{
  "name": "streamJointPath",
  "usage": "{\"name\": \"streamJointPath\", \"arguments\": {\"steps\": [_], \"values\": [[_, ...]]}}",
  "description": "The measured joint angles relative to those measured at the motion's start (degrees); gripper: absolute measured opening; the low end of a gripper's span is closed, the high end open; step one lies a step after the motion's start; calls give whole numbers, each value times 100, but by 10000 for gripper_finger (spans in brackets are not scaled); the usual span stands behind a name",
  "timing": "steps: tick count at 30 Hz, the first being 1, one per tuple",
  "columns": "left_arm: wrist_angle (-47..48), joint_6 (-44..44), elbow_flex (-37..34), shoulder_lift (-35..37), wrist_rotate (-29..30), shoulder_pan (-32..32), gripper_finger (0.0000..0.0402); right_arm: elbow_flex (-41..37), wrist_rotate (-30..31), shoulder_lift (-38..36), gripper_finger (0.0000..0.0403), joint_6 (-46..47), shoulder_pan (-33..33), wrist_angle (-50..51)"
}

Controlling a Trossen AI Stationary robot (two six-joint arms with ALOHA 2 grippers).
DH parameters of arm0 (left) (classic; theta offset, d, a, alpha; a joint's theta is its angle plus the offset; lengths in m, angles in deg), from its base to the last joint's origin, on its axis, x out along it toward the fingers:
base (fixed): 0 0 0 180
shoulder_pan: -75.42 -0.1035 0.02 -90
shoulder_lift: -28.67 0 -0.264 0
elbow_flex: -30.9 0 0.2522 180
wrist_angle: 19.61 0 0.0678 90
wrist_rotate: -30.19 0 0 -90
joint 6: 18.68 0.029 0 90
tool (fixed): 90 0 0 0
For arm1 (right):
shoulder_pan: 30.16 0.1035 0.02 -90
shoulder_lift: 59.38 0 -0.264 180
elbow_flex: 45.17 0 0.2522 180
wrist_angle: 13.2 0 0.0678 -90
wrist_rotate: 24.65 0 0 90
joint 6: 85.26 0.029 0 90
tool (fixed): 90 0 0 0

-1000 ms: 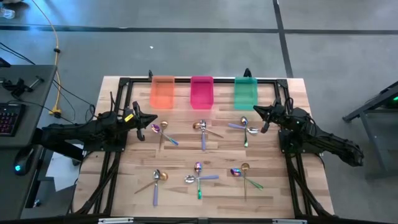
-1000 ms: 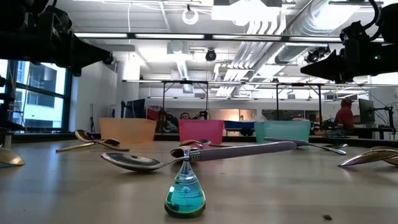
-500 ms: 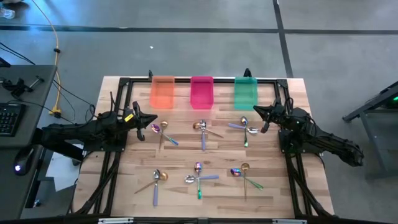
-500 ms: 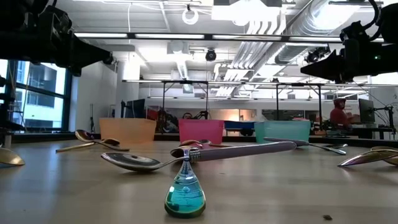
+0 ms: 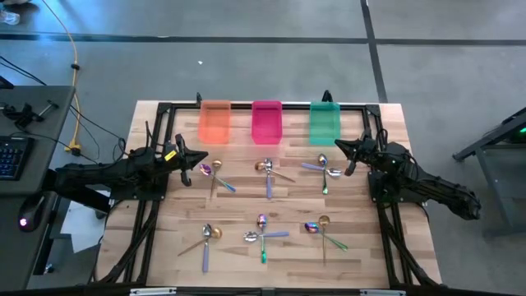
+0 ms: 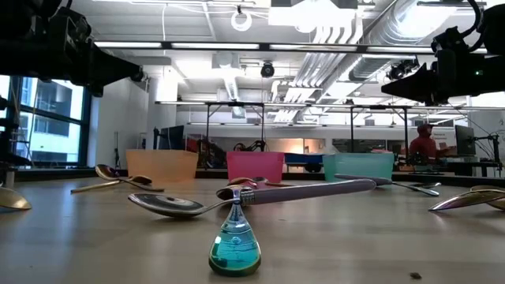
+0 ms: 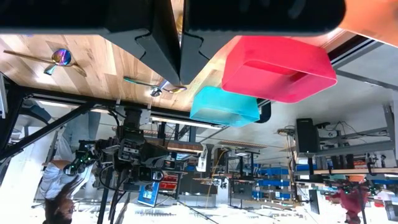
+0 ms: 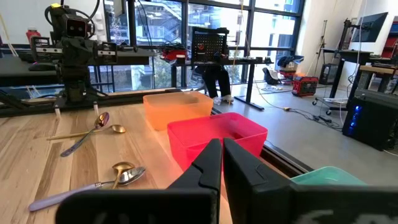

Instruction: Sort silverware by color (type)

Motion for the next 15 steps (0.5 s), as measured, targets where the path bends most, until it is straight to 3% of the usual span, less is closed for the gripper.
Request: {"name": "streamJointPath", "arguments": {"steps": [9,15], "values": [[-3,2,0,0,0,-1,0,-1,-1,-1,0,0,0,0],[-11,0,0,0,0,0,0,0,152,0,0,-538,0,-281]]}}
